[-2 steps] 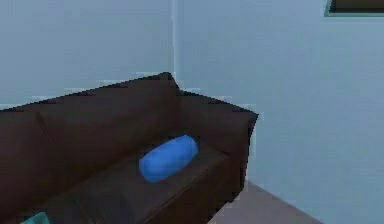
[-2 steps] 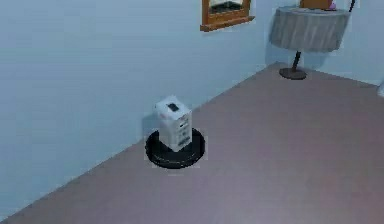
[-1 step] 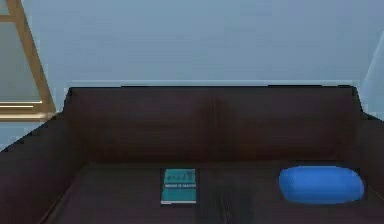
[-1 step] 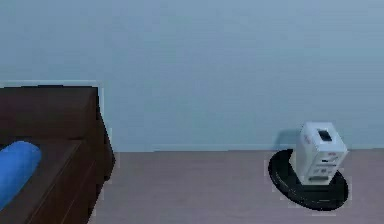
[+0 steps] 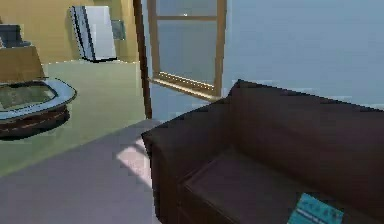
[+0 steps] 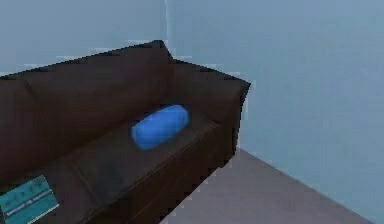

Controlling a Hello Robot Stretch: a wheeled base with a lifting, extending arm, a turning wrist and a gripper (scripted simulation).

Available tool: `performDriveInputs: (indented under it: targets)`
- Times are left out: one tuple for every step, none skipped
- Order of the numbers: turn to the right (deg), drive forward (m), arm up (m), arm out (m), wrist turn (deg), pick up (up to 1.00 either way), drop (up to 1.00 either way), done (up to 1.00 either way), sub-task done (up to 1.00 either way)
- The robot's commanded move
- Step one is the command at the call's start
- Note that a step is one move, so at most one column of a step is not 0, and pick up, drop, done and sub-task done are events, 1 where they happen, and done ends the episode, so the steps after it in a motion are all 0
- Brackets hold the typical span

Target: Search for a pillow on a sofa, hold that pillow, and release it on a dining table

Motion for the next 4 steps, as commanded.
performDriveInputs:
  targets:
    - [45.0,0.00,0.00,0.00,0.0,0.00,0.00,0.00,0.00]
    - [45.0,0.00,0.00,0.00,0.0,0.00,0.00,0.00,0.00]
    - [6.0,0.00,0.00,0.00,0.0,0.00,0.00,0.00,0.00]
    - [0.0,0.40,0.00,0.00,0.0,0.00,0.00,0.00,0.00]
